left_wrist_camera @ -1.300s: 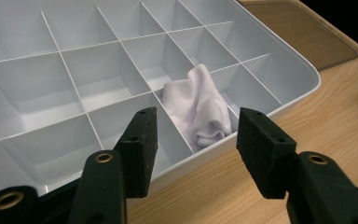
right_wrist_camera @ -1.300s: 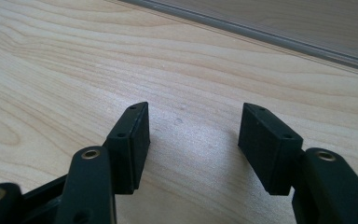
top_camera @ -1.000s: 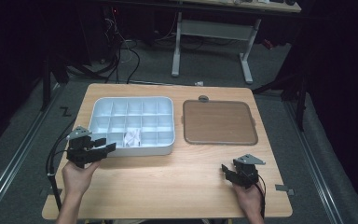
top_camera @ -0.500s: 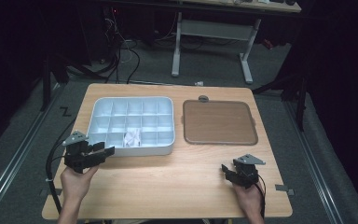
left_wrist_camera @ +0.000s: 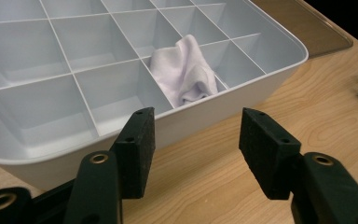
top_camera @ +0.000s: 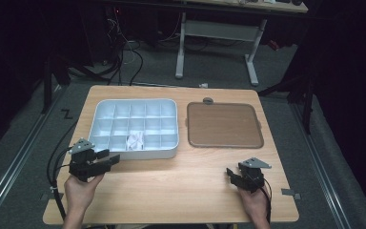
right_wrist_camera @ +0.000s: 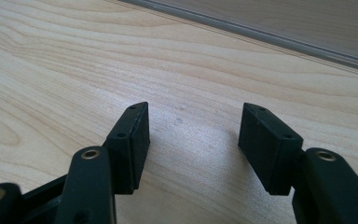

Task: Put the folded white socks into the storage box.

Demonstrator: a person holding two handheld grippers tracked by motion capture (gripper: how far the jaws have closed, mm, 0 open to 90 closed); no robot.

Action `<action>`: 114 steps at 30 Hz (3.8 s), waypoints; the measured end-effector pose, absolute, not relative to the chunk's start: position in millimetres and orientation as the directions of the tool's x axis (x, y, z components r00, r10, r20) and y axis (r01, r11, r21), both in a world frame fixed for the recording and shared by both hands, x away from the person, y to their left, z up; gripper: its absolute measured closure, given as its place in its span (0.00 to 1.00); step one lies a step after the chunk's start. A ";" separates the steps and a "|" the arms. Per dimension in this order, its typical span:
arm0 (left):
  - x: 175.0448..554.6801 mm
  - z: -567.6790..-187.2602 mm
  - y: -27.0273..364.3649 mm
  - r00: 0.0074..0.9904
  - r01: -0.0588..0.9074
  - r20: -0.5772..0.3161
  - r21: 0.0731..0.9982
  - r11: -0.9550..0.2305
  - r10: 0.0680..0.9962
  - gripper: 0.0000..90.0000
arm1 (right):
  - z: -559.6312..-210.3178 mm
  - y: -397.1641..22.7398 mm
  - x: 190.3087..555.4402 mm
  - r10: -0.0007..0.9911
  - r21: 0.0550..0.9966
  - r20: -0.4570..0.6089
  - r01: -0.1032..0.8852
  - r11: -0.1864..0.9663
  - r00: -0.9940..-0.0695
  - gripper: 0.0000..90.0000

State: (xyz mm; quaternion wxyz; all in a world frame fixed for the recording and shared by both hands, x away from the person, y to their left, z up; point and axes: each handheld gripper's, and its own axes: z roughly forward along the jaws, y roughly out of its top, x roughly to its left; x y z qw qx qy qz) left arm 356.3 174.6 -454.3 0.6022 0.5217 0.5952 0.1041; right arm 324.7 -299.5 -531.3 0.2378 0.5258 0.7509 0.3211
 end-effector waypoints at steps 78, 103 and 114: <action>335.8 -523.0 120.5 0.309 0.600 -0.603 0.724 0.341 0.736 0.48 | -531.3 -299.3 324.6 0.942 0.732 -0.021 0.637 0.243 -0.335 0.48; 337.0 -541.9 103.5 0.331 0.519 -0.503 0.804 0.291 0.798 0.47 | -531.3 -299.3 324.6 0.942 0.732 -0.021 0.637 0.243 -0.335 0.48; 334.3 -545.7 96.4 0.348 0.484 -0.434 0.842 0.237 0.831 0.44 | -531.3 -299.3 324.5 0.942 0.732 -0.021 0.637 0.243 -0.335 0.48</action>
